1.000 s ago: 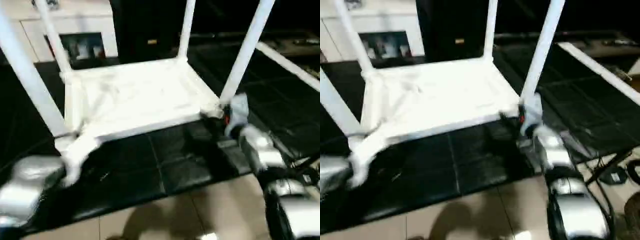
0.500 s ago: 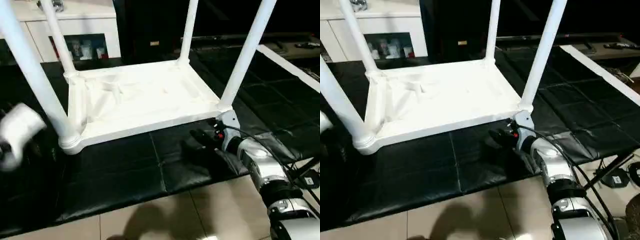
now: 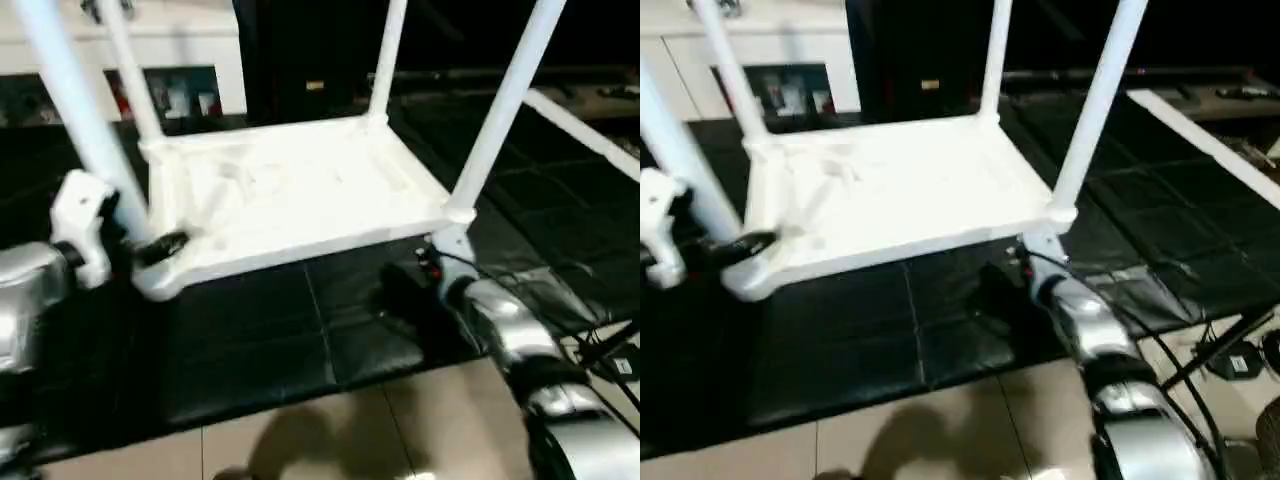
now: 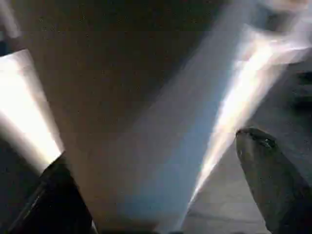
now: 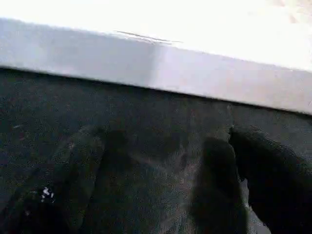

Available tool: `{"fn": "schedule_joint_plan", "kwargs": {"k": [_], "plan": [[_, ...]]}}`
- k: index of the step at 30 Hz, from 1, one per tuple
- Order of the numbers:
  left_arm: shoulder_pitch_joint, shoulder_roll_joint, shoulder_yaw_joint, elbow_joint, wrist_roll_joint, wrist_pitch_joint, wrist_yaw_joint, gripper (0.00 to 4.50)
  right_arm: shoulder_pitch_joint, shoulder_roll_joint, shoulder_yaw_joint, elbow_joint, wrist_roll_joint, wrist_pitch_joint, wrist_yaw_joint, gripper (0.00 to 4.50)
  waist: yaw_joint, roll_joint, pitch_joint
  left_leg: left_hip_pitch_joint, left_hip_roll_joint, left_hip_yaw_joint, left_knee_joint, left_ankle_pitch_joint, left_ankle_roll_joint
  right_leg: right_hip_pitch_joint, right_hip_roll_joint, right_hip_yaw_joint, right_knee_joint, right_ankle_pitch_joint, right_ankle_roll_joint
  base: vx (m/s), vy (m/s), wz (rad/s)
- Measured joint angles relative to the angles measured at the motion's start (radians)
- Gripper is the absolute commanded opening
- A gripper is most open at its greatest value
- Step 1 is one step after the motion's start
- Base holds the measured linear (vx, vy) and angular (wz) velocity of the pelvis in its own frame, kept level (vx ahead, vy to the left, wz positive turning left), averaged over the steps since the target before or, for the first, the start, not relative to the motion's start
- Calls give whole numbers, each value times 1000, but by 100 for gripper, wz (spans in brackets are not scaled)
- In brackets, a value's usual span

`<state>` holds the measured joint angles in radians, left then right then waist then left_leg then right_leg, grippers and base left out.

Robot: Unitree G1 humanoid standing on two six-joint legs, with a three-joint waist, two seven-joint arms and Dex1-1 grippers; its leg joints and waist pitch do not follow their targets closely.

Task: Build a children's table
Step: Rotate table base

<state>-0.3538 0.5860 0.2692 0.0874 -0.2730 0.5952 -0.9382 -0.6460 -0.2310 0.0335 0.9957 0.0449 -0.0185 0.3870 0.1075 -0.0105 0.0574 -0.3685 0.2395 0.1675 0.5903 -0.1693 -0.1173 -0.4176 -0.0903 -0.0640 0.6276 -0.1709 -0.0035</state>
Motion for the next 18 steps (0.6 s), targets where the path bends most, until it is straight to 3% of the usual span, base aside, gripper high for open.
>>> {"fn": "schedule_joint_plan", "kwargs": {"k": [4,6,11,18], "plan": [[113,31,-75,-189,-159,86,-205,440,-59,46,-7,79,1,-16,-38,450,-4,0,0,0,1,2,-1,0,0,-1,1,1,1,-3,0,0,0,0],[122,29,-99,-219,-187,107,-234,440,-68,54,-11,100,-4,-19,-46,450,-8,-1,0,1,2,2,-1,0,0,-1,2,0,1,-3,0,0,0,0],[125,15,-161,-294,-244,159,-248,440,-104,95,-3,146,-20,-33,-45,450,-33,-1,0,2,2,1,-1,0,0,-1,2,1,3,-3,0,0,0,0],[70,-111,-235,-311,-301,199,-228,440,-133,154,16,158,-30,-45,-11,450,-61,-1,0,1,2,1,-1,0,0,-2,3,1,4,-2,-1,0,0,0]]}}
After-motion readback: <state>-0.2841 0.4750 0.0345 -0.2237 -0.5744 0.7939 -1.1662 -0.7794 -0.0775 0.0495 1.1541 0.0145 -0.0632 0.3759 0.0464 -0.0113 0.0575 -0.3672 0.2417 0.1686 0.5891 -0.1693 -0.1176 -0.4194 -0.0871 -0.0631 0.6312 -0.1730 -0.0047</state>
